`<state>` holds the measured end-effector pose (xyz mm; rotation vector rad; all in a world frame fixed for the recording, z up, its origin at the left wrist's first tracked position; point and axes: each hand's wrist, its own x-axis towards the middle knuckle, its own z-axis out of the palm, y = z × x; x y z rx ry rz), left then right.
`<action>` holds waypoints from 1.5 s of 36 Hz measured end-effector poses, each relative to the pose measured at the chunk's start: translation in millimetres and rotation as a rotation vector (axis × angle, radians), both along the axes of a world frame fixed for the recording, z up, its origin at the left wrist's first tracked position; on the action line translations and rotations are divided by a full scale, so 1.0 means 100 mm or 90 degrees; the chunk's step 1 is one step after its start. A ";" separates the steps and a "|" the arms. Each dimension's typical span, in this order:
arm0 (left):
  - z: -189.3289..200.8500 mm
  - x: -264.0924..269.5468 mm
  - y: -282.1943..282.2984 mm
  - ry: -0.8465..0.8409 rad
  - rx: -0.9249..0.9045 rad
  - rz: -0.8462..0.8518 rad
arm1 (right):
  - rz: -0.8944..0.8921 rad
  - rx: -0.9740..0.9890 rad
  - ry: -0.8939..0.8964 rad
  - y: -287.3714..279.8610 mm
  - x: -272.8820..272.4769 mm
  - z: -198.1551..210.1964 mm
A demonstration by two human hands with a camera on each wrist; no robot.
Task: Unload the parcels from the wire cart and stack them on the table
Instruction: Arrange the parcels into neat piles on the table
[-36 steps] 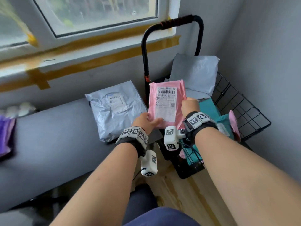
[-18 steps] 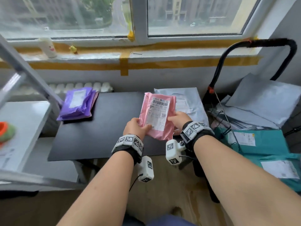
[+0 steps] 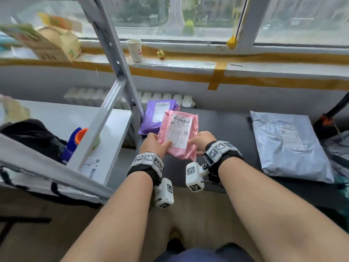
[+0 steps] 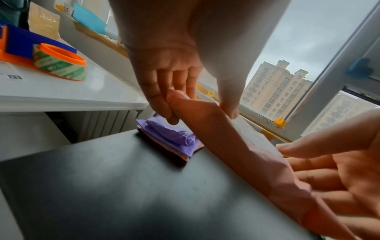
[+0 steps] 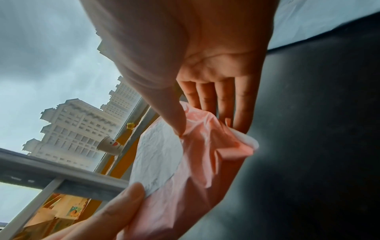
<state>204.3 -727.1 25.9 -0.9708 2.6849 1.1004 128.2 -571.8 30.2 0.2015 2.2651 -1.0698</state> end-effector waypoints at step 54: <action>-0.18 -1.27 -0.35 -0.050 -0.207 -0.130 | 0.028 0.091 0.085 -0.50 -1.01 -0.34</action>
